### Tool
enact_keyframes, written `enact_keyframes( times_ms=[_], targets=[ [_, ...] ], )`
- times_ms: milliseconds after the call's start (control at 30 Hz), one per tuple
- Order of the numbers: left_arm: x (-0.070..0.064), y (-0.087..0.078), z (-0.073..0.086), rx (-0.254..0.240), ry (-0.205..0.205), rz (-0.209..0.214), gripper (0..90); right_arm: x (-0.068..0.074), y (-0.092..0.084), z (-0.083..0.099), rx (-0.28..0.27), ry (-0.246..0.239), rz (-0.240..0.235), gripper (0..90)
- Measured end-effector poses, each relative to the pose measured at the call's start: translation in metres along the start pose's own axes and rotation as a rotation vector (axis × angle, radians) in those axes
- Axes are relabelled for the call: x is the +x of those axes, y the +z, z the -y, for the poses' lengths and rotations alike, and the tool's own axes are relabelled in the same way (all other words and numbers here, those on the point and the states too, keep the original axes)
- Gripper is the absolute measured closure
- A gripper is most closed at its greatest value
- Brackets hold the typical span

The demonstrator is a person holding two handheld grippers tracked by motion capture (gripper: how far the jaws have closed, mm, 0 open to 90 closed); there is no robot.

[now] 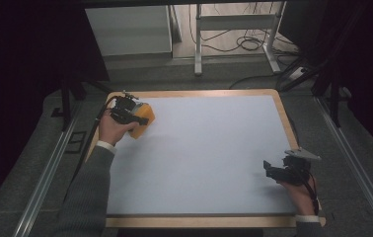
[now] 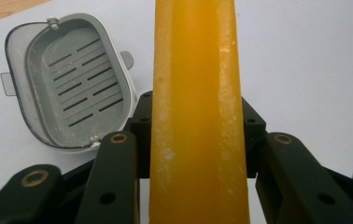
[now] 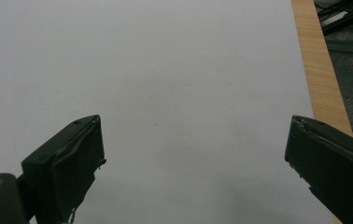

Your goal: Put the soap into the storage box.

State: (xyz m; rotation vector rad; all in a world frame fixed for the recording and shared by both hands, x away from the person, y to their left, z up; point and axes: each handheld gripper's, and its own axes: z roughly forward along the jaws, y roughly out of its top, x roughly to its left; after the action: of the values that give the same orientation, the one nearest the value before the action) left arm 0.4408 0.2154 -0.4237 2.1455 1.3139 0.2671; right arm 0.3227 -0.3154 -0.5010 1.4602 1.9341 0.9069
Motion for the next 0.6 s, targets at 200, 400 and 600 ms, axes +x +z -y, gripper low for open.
enact_keyframes(
  times_ms=[200, 400, 600],
  targets=[
    [0.008, 0.001, -0.007, -0.014, -0.025, -0.014, 61.1, 0.000, 0.000, 0.000, 0.002, 0.002, 0.002, 4.6],
    [0.020, 0.004, -0.014, -0.022, -0.079, -0.027, 61.1, -0.001, 0.000, 0.000, 0.004, 0.002, 0.000, 4.6],
    [0.027, 0.009, -0.018, -0.022, -0.109, -0.035, 61.1, -0.001, 0.001, 0.001, 0.004, 0.001, 0.002, 4.6]
  ],
)
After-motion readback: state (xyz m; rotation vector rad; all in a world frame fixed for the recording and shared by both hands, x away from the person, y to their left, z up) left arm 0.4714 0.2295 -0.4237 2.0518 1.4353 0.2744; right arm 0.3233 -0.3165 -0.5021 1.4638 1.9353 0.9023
